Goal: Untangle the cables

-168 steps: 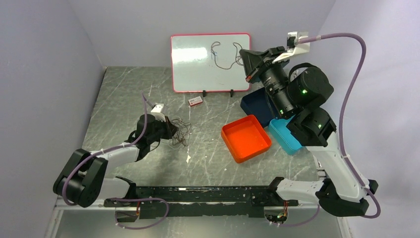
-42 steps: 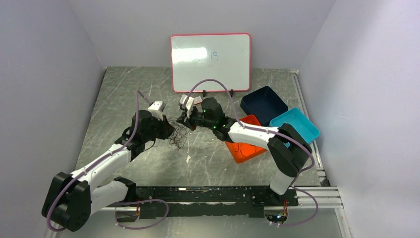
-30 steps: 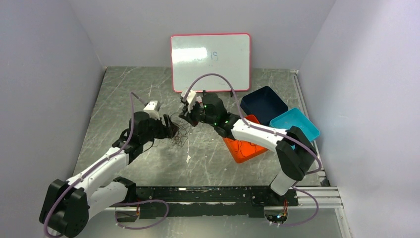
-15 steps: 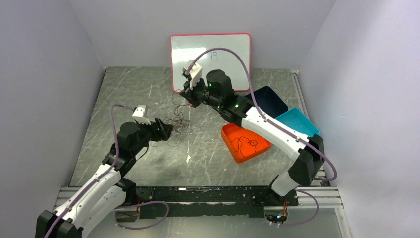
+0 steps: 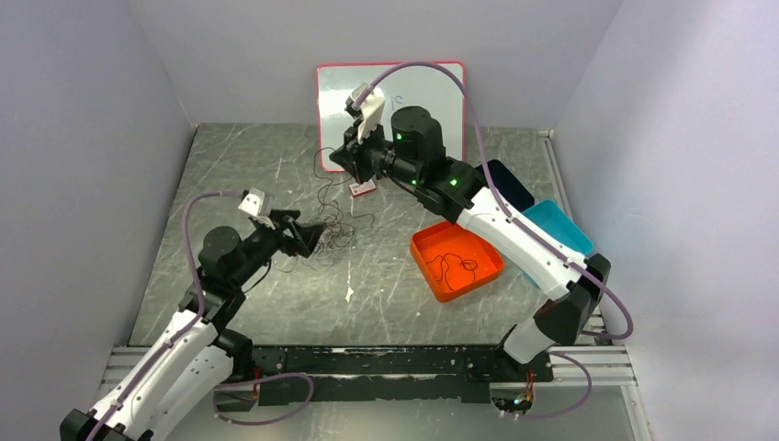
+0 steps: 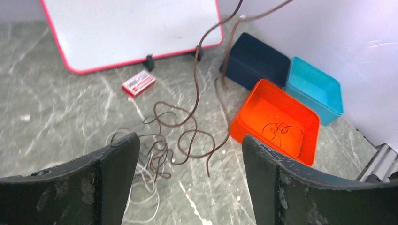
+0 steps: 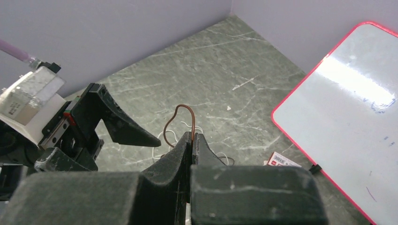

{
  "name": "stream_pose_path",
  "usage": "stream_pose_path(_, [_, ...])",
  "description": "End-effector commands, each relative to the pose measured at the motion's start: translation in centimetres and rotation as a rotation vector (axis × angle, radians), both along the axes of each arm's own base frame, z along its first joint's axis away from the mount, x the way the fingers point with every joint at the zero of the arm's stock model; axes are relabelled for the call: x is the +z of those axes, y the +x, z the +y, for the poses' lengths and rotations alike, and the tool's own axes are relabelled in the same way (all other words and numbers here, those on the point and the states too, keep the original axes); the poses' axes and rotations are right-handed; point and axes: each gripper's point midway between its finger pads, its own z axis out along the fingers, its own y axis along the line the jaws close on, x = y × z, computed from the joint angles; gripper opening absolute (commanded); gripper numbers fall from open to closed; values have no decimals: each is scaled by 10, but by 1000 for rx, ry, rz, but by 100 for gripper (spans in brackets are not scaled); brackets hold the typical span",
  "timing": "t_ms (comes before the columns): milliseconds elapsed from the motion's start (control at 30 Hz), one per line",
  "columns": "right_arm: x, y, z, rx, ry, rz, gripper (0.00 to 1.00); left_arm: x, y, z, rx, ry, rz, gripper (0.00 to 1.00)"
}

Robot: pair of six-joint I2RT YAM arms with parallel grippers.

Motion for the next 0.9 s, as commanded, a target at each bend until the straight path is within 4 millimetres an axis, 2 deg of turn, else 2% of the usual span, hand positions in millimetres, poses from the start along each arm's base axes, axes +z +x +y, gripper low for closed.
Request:
stream_pose_path(0, [4, -4, 5, 16, 5, 39, 0, 62, -4, -22, -139, -2, -196, 85])
stream_pose_path(67, [0, -5, 9, 27, 0, 58, 0, 74, 0, -27, -161, 2, -221, 86])
stream_pose_path(167, [1, -13, 18, 68, 16, 81, 0, 82, 9, -30, -159, 16, -244, 86])
stream_pose_path(267, [6, -20, 24, 99, 34, 92, 0, 85, 19, -35, -166, 29, -262, 87])
stream_pose_path(333, [11, -24, 26, 119, 48, 95, 0, 78, 28, -39, -167, 43, -250, 86])
stream_pose_path(533, [44, -39, 21, 156, 122, 82, 0, 48, 46, -49, -178, 48, -169, 72])
stream_pose_path(733, [72, -50, 6, 138, 191, 52, 0, 8, 42, -56, -214, 9, -69, 60])
stream_pose_path(867, [91, -57, -1, 146, 237, 31, 0, -19, 41, -58, -215, -4, 5, 43])
